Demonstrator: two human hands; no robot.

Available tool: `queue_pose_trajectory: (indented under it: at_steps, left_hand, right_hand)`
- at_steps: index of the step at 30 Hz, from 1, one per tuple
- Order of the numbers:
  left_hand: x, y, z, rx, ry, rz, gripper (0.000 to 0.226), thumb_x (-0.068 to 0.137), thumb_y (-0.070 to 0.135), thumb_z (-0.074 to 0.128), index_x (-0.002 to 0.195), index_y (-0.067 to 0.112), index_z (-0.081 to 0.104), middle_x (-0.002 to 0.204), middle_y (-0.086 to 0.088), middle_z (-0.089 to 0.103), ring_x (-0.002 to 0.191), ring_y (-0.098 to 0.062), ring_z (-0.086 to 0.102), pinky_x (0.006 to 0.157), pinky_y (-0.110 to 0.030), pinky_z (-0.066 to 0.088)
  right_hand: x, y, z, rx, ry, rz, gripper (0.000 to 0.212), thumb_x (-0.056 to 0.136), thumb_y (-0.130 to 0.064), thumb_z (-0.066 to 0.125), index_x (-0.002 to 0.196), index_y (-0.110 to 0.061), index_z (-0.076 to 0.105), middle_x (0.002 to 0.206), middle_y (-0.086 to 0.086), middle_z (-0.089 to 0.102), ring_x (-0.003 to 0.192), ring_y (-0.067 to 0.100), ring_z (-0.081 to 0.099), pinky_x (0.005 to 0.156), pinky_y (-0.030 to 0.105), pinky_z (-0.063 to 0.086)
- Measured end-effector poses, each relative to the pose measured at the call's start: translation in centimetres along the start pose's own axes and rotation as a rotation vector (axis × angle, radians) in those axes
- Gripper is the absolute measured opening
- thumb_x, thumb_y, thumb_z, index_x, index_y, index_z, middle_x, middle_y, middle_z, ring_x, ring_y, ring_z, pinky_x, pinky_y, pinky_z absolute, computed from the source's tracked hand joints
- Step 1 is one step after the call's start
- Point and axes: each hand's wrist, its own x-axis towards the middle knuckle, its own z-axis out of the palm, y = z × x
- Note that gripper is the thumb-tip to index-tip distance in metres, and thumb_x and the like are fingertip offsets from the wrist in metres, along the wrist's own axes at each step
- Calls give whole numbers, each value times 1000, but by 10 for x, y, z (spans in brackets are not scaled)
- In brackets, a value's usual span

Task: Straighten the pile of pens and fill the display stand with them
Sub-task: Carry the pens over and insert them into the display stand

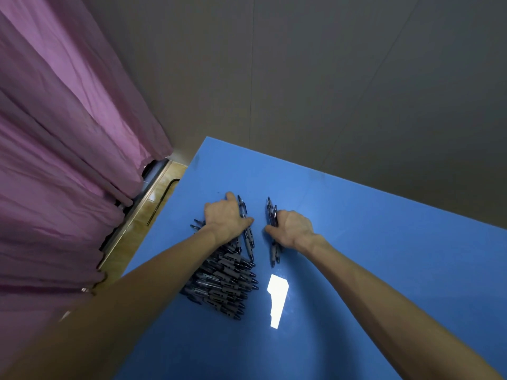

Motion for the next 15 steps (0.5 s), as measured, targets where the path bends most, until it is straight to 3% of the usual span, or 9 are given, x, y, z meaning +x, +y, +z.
queue_pose_trajectory:
  at_steps: [5, 10, 15]
  left_hand:
    - [-1, 30, 8, -239, -19, -16, 46, 95, 32, 63, 125, 6, 42, 123, -14, 58, 109, -36, 62, 75, -38, 44]
    - [-5, 51, 19, -263, 1, -1, 38, 95, 24, 58, 124, 5, 42, 125, -16, 52, 105, -37, 62, 73, -38, 43]
    - [-6, 50, 22, -138, 64, 59, 29, 98, 23, 50, 119, 4, 47, 115, -15, 59, 97, -35, 63, 69, -37, 41]
  right_hand:
    - [0, 26, -6, 63, 80, 9, 27, 95, -40, 52, 93, -14, 51, 99, 10, 67, 82, 30, 54, 71, 33, 40]
    - [-4, 48, -3, 98, 89, 8, 25, 96, -39, 49, 95, -14, 51, 95, 9, 65, 81, 30, 53, 70, 33, 38]
    - [-7, 58, 2, 138, 85, -22, 24, 96, -39, 48, 95, -15, 49, 92, 9, 64, 81, 31, 54, 69, 33, 37]
